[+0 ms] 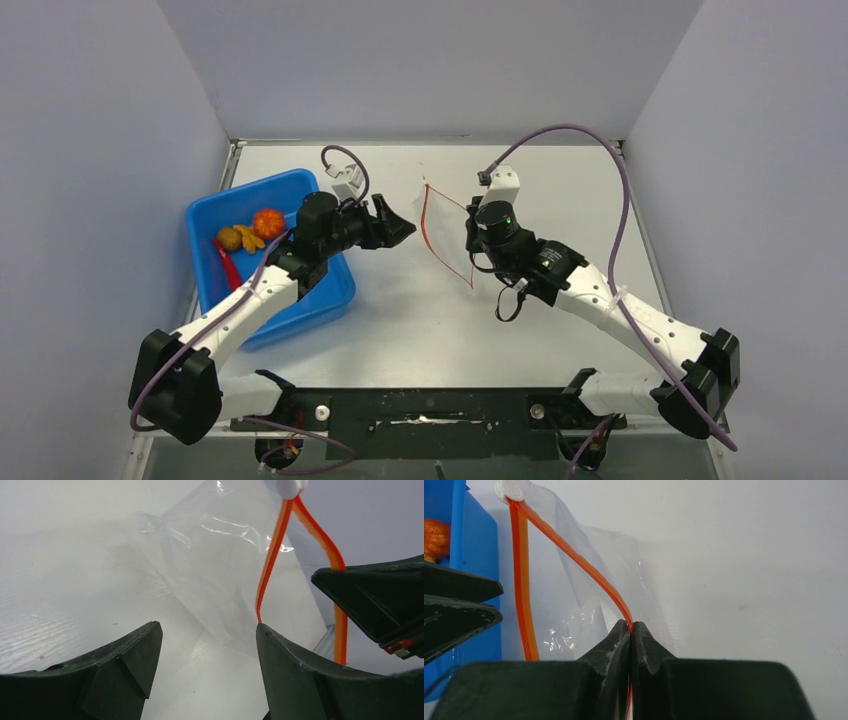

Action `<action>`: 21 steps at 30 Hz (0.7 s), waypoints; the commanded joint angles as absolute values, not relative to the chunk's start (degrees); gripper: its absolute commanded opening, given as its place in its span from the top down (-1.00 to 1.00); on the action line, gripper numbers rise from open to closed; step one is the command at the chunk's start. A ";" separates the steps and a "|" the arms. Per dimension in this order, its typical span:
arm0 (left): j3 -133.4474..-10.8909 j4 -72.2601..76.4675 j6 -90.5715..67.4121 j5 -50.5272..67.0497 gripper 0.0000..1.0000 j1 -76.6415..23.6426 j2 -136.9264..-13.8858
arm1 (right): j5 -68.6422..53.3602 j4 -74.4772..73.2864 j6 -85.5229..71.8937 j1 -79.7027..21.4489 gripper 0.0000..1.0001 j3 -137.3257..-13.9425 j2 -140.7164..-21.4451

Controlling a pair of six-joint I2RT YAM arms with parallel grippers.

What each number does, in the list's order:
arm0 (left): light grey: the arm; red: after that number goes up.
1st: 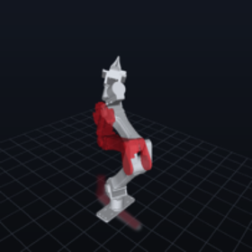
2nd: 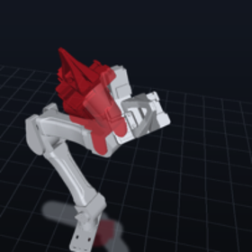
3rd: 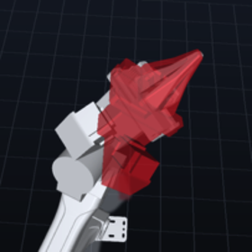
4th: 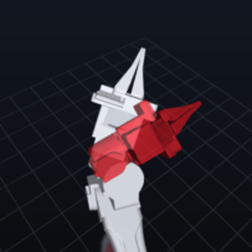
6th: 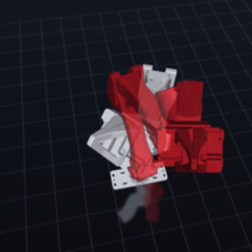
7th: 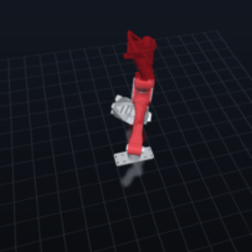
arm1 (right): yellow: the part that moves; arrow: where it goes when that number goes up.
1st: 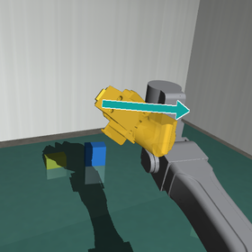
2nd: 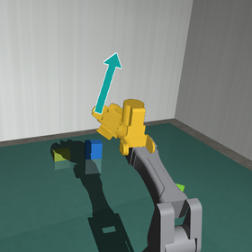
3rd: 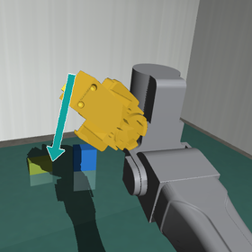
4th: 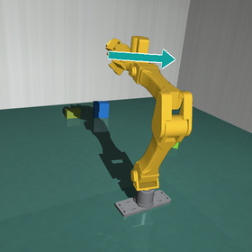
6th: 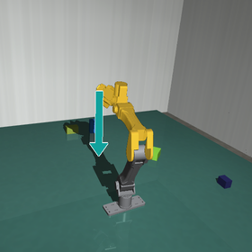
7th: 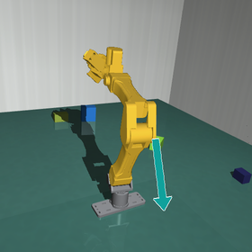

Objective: Place the food in the zip-top bag and seal the zipper
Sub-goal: Open the zipper of the food storage bag, then pick up the fake fruit from the bin.

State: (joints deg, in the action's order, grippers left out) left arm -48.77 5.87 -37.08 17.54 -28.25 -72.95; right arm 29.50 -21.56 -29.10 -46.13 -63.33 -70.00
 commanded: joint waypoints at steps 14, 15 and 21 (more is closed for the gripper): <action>-51.50 -5.91 -26.99 11.42 -0.44 -24.83 -62.67 | 34.28 -35.33 -26.02 -37.25 1.00 -65.50 -57.09; -51.50 -6.70 -26.61 10.78 -0.44 -24.27 -62.45 | 33.97 -36.88 -26.55 -37.26 1.00 -66.20 -57.57; -53.52 -15.33 -20.72 0.67 -0.44 -21.49 -62.12 | 23.98 -31.43 -27.74 -37.35 1.00 -62.38 -60.88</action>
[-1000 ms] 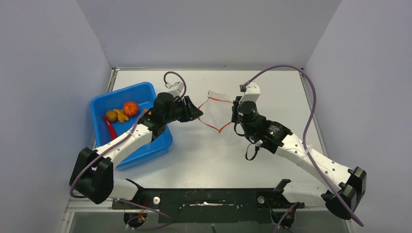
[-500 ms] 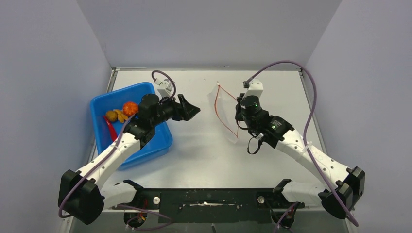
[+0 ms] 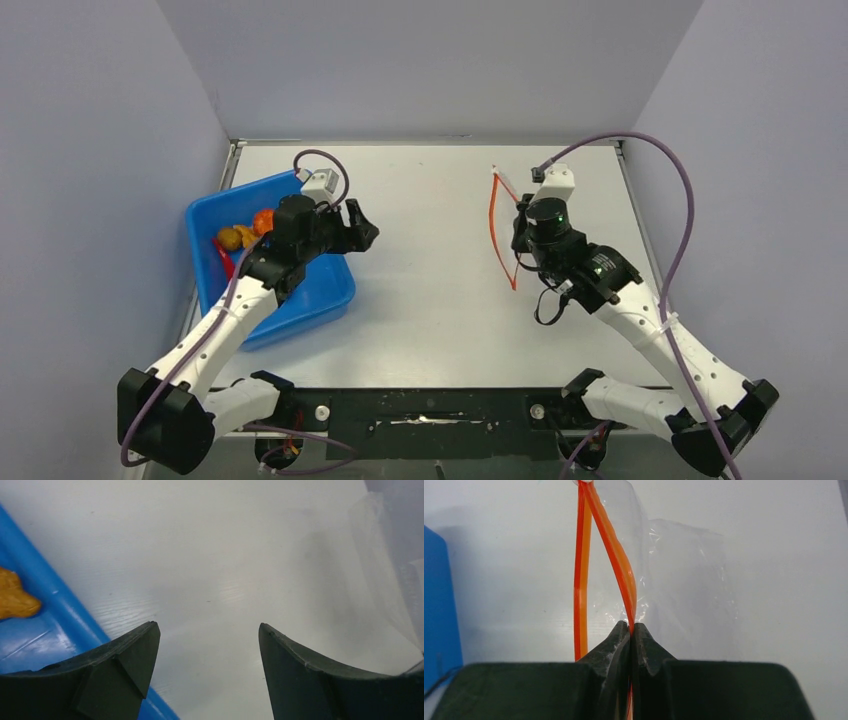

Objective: Place the food in the zip-top bag and seal the zipper
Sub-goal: Pick up the fake fruit from the bin.

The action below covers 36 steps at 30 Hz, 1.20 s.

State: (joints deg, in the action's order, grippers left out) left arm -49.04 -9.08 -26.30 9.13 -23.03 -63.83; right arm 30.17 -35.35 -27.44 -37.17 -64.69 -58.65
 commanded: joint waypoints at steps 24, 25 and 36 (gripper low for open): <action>-48.06 -26.95 -21.52 -9.69 -0.52 3.09 -70.42 | 10.36 -13.47 -29.81 -36.48 1.00 -51.23 -61.71; -48.36 -27.69 -21.30 -9.59 -0.53 3.08 -71.28 | 10.30 -13.42 -29.91 -36.45 1.00 -51.04 -61.47; -50.98 -26.20 -21.41 -8.18 -0.53 5.18 -80.65 | 7.26 -10.62 -32.61 -36.21 1.00 -49.13 -60.50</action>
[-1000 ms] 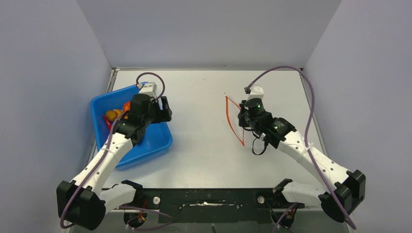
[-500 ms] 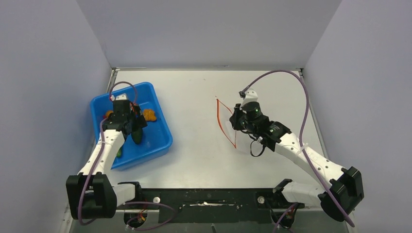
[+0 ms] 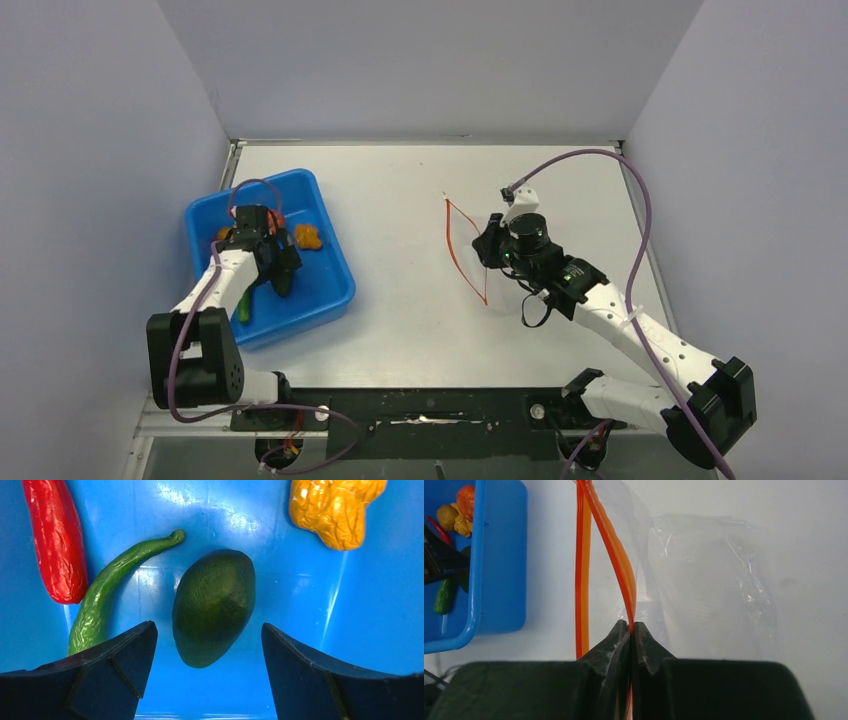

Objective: Place the food in the zip-top bag and seal the zipper
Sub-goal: Pick up the fake fruit from the bin.

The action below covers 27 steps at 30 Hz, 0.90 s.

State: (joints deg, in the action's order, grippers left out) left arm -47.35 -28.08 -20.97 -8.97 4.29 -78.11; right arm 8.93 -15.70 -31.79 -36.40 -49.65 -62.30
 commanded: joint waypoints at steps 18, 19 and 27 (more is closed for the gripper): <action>-51.37 -24.79 -20.40 -5.73 0.17 5.37 -83.67 | 7.11 -9.56 -35.33 -36.20 1.00 -46.17 -60.16; -51.23 -24.86 -20.58 -5.82 0.21 5.35 -83.34 | 7.12 -9.36 -35.78 -36.22 1.00 -45.85 -59.93; -51.07 -25.76 -21.77 -10.56 0.35 5.19 -76.65 | 8.55 -9.76 -40.54 -36.43 1.00 -45.30 -60.26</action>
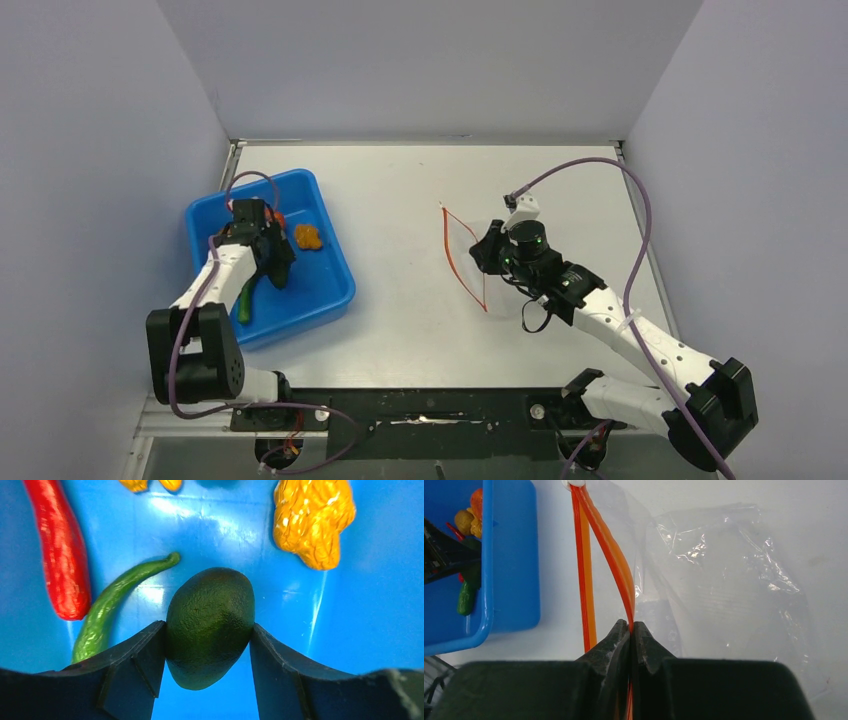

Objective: Place the food in the zip-top bag and seal the zipper
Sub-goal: Pick up the fake fruit from the bin, then place the fake fruit in the zipper food storage bag.

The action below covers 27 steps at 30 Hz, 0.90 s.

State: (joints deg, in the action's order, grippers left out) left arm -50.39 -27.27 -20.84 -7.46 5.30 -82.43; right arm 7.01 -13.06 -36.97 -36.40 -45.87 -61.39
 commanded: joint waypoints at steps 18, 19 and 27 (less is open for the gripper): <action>-52.13 -25.40 -22.69 2.50 0.40 3.33 -58.10 | 14.68 -8.96 -43.56 -42.82 1.00 -50.39 -66.93; -52.04 -24.99 -22.49 4.06 0.40 3.04 -57.27 | 14.93 -8.97 -43.67 -43.30 1.00 -50.85 -67.32; -55.61 -24.92 -22.53 9.46 0.40 -1.80 -55.07 | 19.34 -7.99 -43.88 -46.54 1.00 -53.46 -68.37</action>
